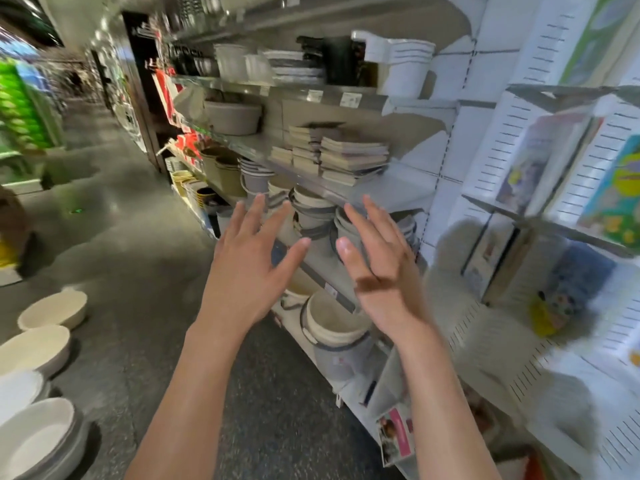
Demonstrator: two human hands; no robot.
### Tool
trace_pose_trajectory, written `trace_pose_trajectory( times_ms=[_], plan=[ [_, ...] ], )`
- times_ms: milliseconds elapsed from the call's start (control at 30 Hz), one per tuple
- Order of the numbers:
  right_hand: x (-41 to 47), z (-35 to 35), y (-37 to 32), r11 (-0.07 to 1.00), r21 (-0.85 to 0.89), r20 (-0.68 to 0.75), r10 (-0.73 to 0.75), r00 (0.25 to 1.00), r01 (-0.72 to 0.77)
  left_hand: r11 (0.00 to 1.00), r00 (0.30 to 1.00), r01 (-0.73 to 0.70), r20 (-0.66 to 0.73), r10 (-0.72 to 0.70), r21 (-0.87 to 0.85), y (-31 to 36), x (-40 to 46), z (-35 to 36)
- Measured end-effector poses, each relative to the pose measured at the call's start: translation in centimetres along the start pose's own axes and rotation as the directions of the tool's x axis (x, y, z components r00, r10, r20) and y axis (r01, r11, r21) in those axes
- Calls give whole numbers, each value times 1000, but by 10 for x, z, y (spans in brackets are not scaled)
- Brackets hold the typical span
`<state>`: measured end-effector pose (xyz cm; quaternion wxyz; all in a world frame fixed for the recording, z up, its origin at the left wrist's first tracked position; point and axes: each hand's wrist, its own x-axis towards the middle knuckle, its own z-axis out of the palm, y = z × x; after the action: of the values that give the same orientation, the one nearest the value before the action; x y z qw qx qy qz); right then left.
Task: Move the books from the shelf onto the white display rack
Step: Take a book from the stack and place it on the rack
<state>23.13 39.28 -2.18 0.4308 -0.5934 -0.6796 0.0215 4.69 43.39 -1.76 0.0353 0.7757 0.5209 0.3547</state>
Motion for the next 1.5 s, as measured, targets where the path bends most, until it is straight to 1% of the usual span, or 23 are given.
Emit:
trace_pose_trajectory(
  times_ms=[167, 300, 400, 533, 667, 733, 833, 933, 1033, 1267, 1500],
  plan=[
    [69, 41, 25, 1000, -21, 69, -1, 998, 3, 999, 999, 35, -5, -35, -6, -37, 53, 27],
    [110, 82, 41, 1000, 27, 92, -15, 996, 13, 997, 998, 69, 3, -69, -20, -71, 92, 45],
    [140, 113, 46, 999, 51, 94, -20, 995, 15, 998, 998, 65, 9, -65, -16, -103, 125, 57],
    [186, 159, 49, 999, -25, 121, -37, 992, 40, 999, 999, 45, 23, -45, -22, -154, 172, 73],
    [237, 213, 49, 996, -80, 56, -39, 998, 43, 1000, 1000, -2, 22, 2, -25, -214, 224, 80],
    [260, 236, 47, 997, -60, 25, -44, 999, 46, 1000, 999, -2, 39, 3, -14, -242, 247, 81],
    [299, 279, 42, 998, -59, 4, -34, 999, 34, 1000, 997, 12, 72, -12, 0, -291, 286, 82],
    [336, 322, 40, 998, -67, -11, 7, 1000, -8, 1000, 996, 2, 86, -4, 27, -336, 321, 85],
    [364, 358, 44, 999, -46, -14, 26, 1000, -27, 1000, 996, 8, 89, -9, 11, -373, 350, 93],
    [427, 414, 66, 997, -9, 26, 80, 996, -80, 996, 994, 29, 108, -20, -83, -426, 417, 129],
    [510, 471, 114, 996, 3, 0, 86, 996, -86, 996, 992, 16, 127, -5, -88, -470, 508, 175]
  ],
)
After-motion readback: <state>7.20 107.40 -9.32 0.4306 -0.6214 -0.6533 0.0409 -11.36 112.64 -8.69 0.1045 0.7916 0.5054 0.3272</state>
